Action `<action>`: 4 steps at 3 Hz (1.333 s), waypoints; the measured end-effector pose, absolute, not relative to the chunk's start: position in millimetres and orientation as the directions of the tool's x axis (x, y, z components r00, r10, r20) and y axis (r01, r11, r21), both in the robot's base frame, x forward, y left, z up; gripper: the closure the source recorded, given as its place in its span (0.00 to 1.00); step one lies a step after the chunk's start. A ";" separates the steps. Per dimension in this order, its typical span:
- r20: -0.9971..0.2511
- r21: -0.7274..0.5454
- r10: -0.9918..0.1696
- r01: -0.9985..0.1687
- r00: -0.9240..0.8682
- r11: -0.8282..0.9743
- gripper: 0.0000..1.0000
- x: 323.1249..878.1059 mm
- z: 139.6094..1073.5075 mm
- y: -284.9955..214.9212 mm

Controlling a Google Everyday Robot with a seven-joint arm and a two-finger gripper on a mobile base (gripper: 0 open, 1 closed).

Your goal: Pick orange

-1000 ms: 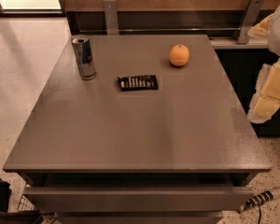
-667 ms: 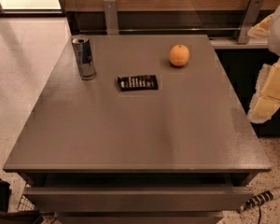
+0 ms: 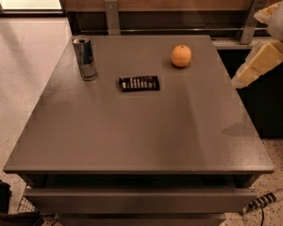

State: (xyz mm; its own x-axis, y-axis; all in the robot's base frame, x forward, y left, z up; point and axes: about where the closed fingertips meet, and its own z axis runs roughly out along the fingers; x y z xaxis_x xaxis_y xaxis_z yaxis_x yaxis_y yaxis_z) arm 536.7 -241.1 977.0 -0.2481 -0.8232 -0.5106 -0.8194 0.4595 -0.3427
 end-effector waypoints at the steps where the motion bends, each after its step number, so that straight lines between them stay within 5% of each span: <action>1: -0.691 -0.323 -0.691 -0.764 -0.213 0.558 0.00 582.2 969.6 -243.8; 2: -0.820 -0.287 -0.551 -0.720 -0.157 0.632 0.00 621.8 964.2 -235.1; 4: -0.853 -0.266 -0.502 -0.711 -0.140 0.650 0.00 634.2 963.7 -225.2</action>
Offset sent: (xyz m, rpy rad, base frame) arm 0.1335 0.0196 -0.0187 0.6442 -0.3164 -0.0894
